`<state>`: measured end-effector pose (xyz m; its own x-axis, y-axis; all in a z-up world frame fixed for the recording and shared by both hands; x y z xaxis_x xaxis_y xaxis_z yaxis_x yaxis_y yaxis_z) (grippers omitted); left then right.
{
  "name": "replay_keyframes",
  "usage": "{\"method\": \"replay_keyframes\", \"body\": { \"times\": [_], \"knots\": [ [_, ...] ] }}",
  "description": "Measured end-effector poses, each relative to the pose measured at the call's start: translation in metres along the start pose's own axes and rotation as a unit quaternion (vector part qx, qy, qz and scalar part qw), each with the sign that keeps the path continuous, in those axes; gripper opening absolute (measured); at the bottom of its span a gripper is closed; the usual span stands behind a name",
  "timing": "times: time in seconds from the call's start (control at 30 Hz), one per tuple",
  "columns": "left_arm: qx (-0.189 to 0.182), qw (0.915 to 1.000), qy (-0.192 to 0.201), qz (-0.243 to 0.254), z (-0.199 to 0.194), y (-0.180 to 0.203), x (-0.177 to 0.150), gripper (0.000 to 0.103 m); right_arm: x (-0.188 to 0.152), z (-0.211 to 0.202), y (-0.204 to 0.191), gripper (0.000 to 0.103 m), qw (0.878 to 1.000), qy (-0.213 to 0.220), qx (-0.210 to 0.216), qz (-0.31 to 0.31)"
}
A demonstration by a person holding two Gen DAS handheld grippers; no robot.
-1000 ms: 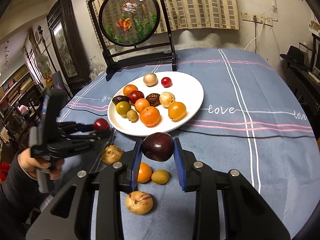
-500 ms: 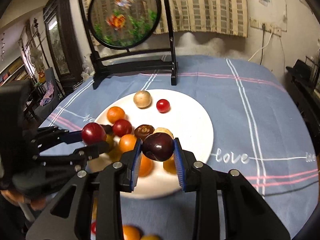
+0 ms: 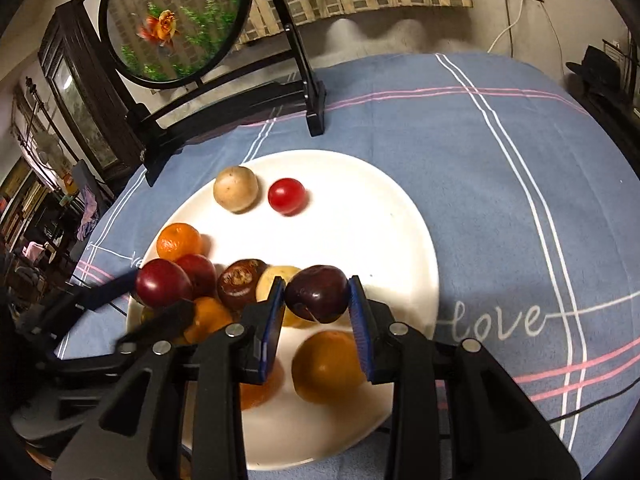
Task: Organize fruits
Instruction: 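Withdraw both tools from the plate toward the remaining fruit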
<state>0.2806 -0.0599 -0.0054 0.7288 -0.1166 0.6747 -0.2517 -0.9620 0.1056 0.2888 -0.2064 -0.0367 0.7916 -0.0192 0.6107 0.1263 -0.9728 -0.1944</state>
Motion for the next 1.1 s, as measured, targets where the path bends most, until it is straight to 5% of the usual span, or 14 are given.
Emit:
{"method": "replay_keyframes", "body": {
  "times": [0.37,0.43,0.47,0.5,1.1],
  "knots": [
    [-0.01,0.9999,0.008,0.003,-0.043,0.003,-0.026,0.087,-0.021,-0.037,0.016,0.037,0.999,0.007,0.026,0.047],
    [-0.009,0.9999,0.007,-0.004,-0.052,0.0,-0.035,0.088,-0.036,-0.052,0.017,0.054,0.998,0.014,0.027,0.05],
    [-0.008,0.9999,0.002,-0.011,-0.056,-0.001,-0.042,0.088,-0.043,-0.061,0.018,0.072,0.998,0.024,0.024,0.054],
    [-0.01,0.9998,0.001,-0.016,-0.059,-0.002,-0.047,0.088,-0.048,-0.067,0.018,0.074,0.998,0.03,0.022,0.052],
    [0.005,0.9999,0.006,-0.011,-0.112,0.007,-0.144,0.093,-0.171,-0.129,-0.013,0.076,0.997,0.017,-0.021,-0.067]
  ]
}}
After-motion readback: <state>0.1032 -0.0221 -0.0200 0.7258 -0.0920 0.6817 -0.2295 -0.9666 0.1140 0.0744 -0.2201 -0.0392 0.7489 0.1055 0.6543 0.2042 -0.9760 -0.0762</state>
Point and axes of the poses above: each gripper's, at about its wrist camera, not at the fingertips, and z roughly the way its jaws point, y to its right, x to its top, the point moved 3 cm from there along z, roughly the way its jaws point, and after that the axes turned 8 degrees about -x, right-handed, at the moved point
